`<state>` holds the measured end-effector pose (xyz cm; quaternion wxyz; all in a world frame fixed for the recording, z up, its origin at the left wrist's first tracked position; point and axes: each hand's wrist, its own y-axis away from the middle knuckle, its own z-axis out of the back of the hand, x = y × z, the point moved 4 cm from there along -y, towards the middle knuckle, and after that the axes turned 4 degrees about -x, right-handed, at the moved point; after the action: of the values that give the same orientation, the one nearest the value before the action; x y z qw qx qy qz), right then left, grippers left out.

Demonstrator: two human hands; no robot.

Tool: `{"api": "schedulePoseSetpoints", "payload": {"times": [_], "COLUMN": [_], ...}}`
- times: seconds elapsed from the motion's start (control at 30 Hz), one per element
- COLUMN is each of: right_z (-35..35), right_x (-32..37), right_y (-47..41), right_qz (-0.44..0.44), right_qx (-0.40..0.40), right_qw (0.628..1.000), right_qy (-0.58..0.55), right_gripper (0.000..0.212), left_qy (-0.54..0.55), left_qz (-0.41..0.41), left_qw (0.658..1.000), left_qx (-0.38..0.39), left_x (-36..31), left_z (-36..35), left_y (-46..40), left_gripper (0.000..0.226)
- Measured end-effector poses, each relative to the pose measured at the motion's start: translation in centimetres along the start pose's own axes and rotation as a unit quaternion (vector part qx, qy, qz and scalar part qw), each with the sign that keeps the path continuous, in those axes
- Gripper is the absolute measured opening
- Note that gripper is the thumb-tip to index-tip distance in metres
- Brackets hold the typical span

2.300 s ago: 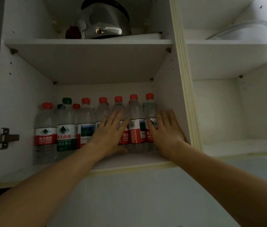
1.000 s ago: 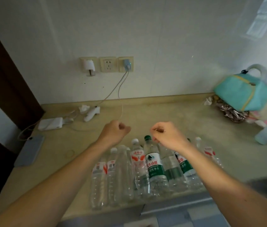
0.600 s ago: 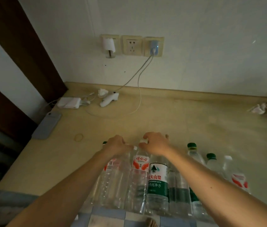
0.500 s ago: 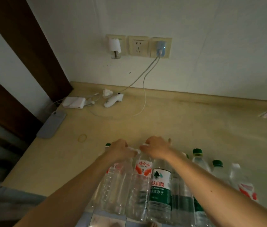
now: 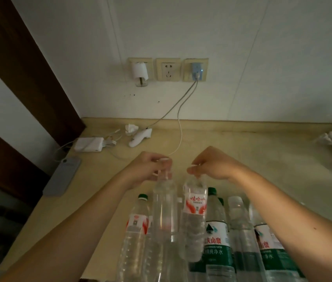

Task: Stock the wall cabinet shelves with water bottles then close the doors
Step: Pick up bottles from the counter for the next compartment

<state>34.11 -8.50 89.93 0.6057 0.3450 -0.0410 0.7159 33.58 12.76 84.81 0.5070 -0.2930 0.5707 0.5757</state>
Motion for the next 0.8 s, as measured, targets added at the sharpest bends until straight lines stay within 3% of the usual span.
{"api": "schedulePoseSetpoints", "payload": {"times": [0.13,0.3,0.47,0.8], "right_z": [4.3,4.8,2.6,1.9], "right_x": [1.4,0.6,-1.1,-3.3], "right_y": [0.7,0.5,-1.6,-2.8], "right_qz": [0.018,0.037,0.028,0.038], "right_qx": [-0.134,-0.248,-0.268,-0.278], "right_qw": [0.991,0.968,0.963,0.956], "right_qy": [0.015,0.006,-0.010,-0.082], "right_gripper": [0.049,0.043,0.040,0.038], "left_qy": [-0.042,-0.120,-0.161,-0.132], "left_qz": [-0.131,-0.280,-0.269,-0.244], "left_qw": [0.987,0.936,0.937,0.944], "left_qx": [-0.088,-0.175,-0.156,-0.176], "left_x": [-4.6,-6.5,-4.8,-0.6], "left_z": [1.1,0.0,-1.6,-1.6], "left_y": [-1.8,-2.7,-4.4,-5.5], "left_gripper": [0.028,0.036,0.046,0.045]}}
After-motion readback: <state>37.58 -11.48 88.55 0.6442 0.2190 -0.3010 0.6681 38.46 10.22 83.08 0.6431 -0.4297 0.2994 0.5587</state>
